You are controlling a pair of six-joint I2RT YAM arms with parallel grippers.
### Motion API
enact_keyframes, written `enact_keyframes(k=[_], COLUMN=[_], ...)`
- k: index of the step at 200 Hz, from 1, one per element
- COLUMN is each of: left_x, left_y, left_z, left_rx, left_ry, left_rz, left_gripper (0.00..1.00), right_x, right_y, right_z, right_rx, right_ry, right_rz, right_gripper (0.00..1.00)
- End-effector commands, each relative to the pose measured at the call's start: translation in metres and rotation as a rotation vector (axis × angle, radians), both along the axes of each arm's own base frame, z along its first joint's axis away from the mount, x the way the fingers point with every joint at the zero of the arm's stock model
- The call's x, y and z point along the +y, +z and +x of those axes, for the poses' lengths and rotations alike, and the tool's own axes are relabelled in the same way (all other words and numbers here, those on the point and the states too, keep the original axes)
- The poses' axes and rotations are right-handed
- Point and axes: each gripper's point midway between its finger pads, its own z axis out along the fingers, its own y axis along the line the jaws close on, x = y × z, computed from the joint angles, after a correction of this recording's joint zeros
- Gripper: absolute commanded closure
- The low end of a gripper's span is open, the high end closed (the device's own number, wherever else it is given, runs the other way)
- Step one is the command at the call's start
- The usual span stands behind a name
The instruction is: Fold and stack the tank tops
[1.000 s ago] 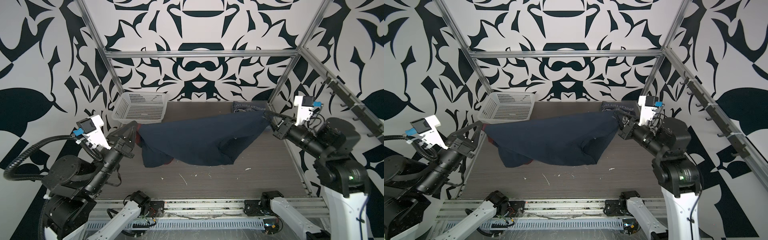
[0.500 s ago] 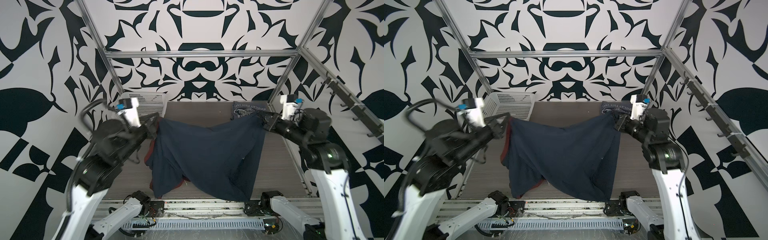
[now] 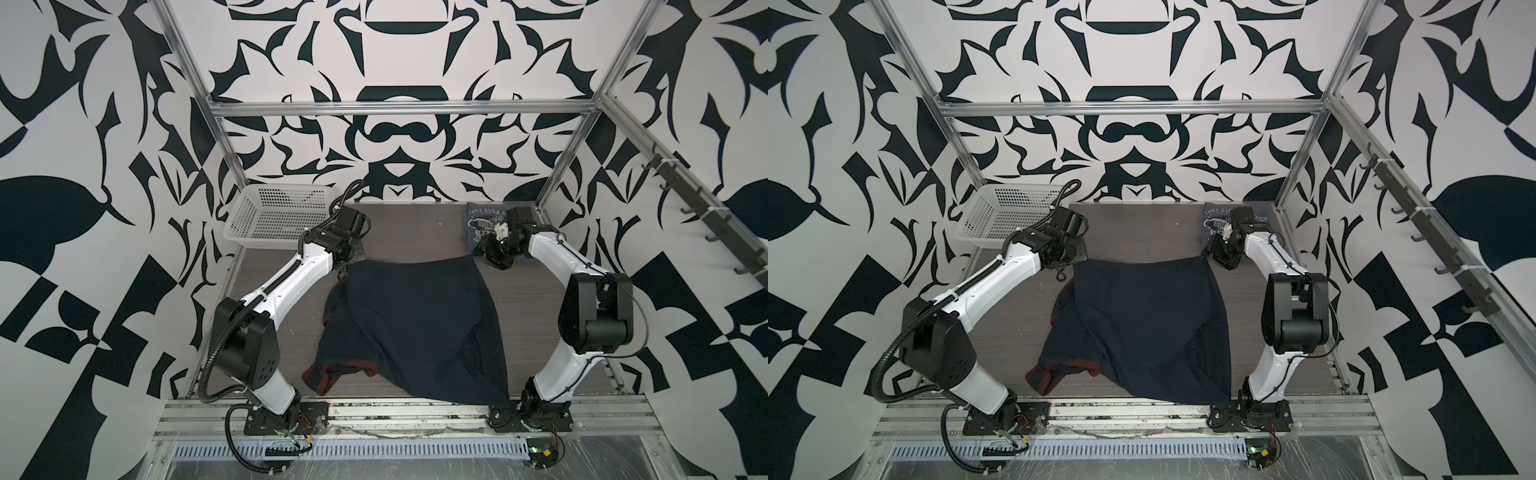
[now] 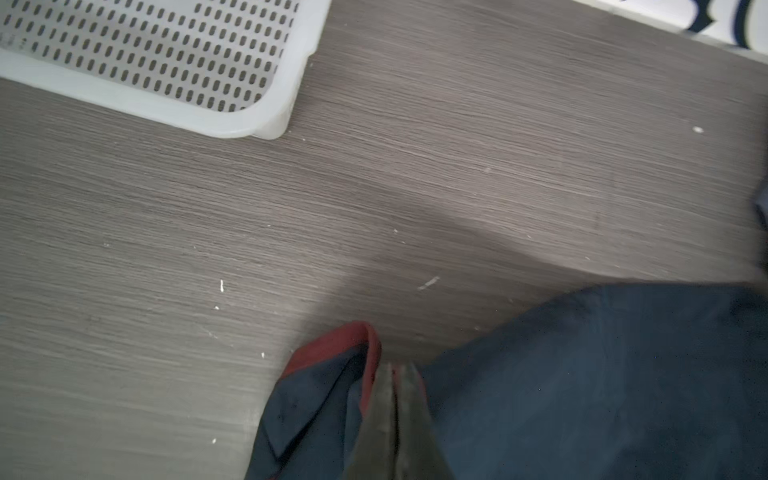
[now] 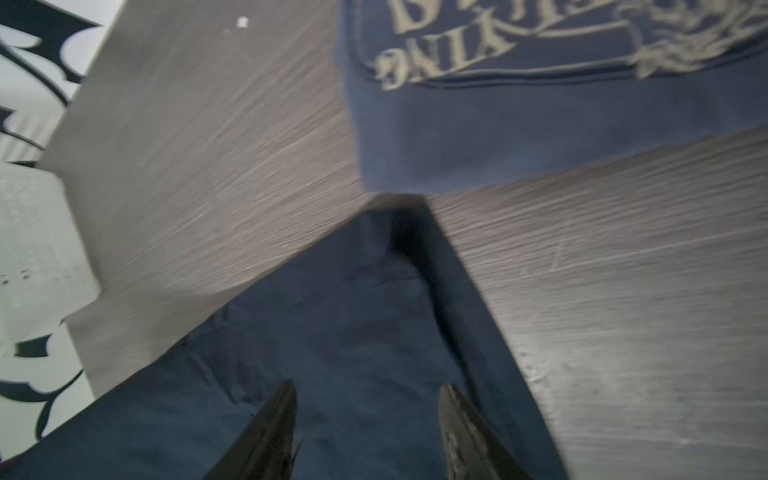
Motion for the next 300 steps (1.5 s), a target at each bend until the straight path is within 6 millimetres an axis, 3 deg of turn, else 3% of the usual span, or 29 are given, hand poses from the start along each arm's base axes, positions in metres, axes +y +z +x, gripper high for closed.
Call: enact_keyframes(k=[1, 37, 68, 115, 154, 180, 217, 246, 267, 300], left_x=[0.011, 0.012, 0.013, 0.014, 0.015, 0.016, 0.015, 0.016, 0.02, 0.033], left_y=[-0.008, -0.019, -0.024, -0.033, -0.033, -0.034, -0.036, -0.036, -0.031, -0.01], left_z=[0.006, 0.011, 0.013, 0.014, 0.014, 0.014, 0.014, 0.013, 0.012, 0.009], left_rx=[0.013, 0.018, 0.024, 0.041, 0.038, 0.04, 0.045, 0.045, 0.028, -0.054], left_ry=[0.042, 0.028, 0.03, 0.027, 0.029, 0.032, 0.032, 0.034, 0.046, 0.1], left_rz=[0.005, -0.017, -0.026, -0.03, -0.039, -0.035, -0.045, -0.043, -0.037, -0.054], left_gripper=[1.0, 1.0, 1.0, 1.0, 1.0, 1.0, 1.0, 1.0, 1.0, 1.0], right_x=[-0.001, 0.009, 0.007, 0.013, 0.016, 0.023, 0.024, 0.024, 0.027, 0.033], right_y=[0.037, -0.005, -0.032, -0.053, -0.066, -0.064, -0.067, -0.061, -0.043, 0.016], right_z=[0.011, 0.007, 0.017, 0.027, 0.026, 0.028, 0.03, 0.03, 0.028, 0.018], right_rx=[-0.141, -0.085, -0.056, -0.044, -0.018, -0.027, -0.014, -0.027, -0.052, -0.143], right_ry=[0.006, 0.052, 0.057, 0.072, 0.08, 0.098, 0.107, 0.108, 0.116, 0.123], right_rz=[0.016, 0.061, 0.032, 0.032, 0.01, 0.019, 0.003, -0.006, 0.0, 0.026], right_gripper=[0.39, 0.5, 0.53, 0.51, 0.56, 0.65, 0.7, 0.84, 1.0, 1.0])
